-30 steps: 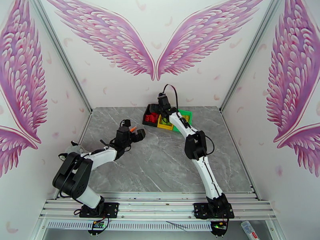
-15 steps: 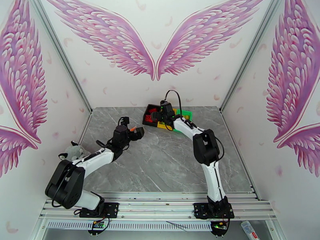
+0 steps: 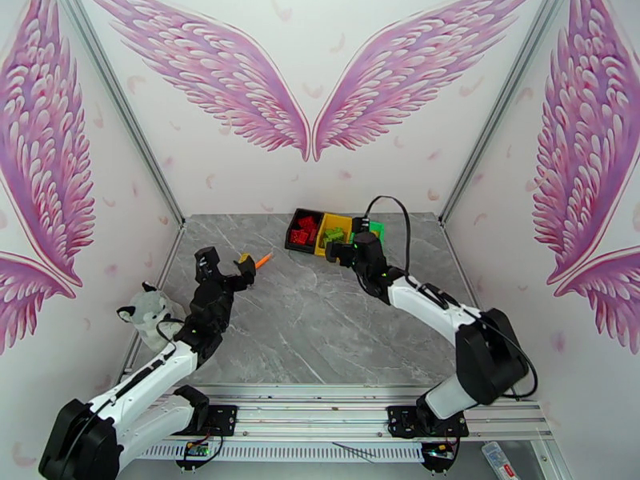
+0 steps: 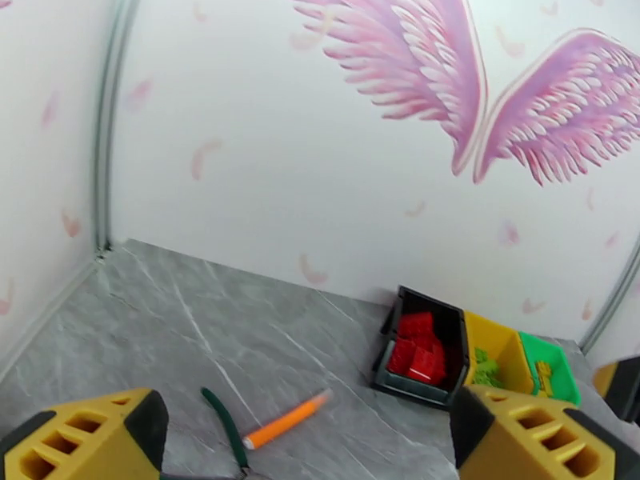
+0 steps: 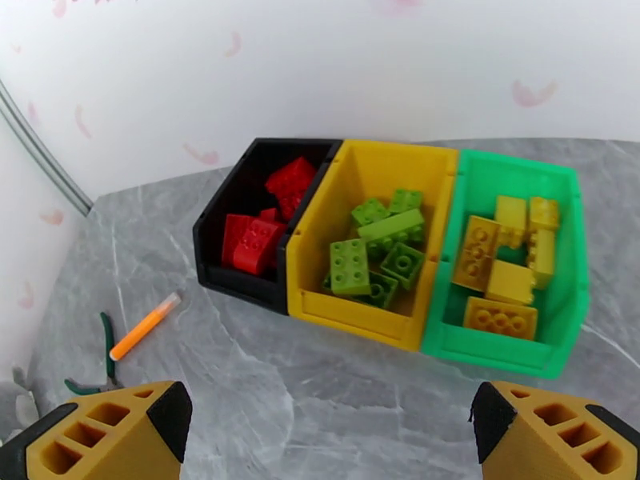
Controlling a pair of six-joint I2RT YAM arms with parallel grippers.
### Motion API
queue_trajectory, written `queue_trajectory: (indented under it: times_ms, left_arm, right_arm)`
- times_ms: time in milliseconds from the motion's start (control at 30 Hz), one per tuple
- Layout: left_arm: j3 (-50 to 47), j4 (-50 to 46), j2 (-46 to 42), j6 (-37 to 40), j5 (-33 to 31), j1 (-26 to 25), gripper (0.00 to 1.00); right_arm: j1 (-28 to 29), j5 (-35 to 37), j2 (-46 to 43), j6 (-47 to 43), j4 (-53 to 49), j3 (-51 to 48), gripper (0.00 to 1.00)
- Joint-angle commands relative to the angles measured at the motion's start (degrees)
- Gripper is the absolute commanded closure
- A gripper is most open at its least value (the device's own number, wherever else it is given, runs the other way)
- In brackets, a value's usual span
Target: Sort the legos into containers by color
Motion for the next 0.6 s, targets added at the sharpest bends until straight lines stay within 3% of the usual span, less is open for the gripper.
queue_trajectory:
  times_ms: [0,100,167,233,300,400,467,567]
  left_arm:
    - [2.88,-0.98,-2.45,4.37,-6.76,0.03,0.01]
    - [3.34,0.16,-2.97,6.18,-5.76,0.73,0.01]
    - [4.60,-1.29,-3.05,8.56,-4.47,0.80,0.01]
    - [3.71,0.64,-2.93,10.08,-4.05,0.88,0.01]
    - [1.85,4.70,-3.19,13.91,-1.98,1.23,0.01]
    - [0.69,3.92,-0.79,17.35,-3.18,4.77,0.01]
    - [-1.35,5.54,1.86,18.19,-4.54,7.47,0.01]
    - [-6.88,15.67,7.75,19.92,-6.47,9.67,0.01]
  right_arm:
    - [0.42,3.33,-9.91,-0.09,4.69,-6.05,0.01]
    - [0.33,4.32,-15.44,-2.64,3.18,-9.40,0.01]
    - [0.41,9.16,-17.74,-2.20,3.08,-12.32,0.01]
    - [0.14,15.49,-20.02,-3.80,10.18,-16.74,0.01]
    - [-0.48,13.95,-21.38,-11.89,20.03,-21.67,0.01]
    - [-2.24,19.50,-19.21,-22.40,33.19,-25.77,0.01]
    - [-4.46,22.98,-16.57,-27.53,33.72,-24.63,0.01]
    - [-8.18,24.82,-11.75,-32.54,33.03,-22.96,0.01]
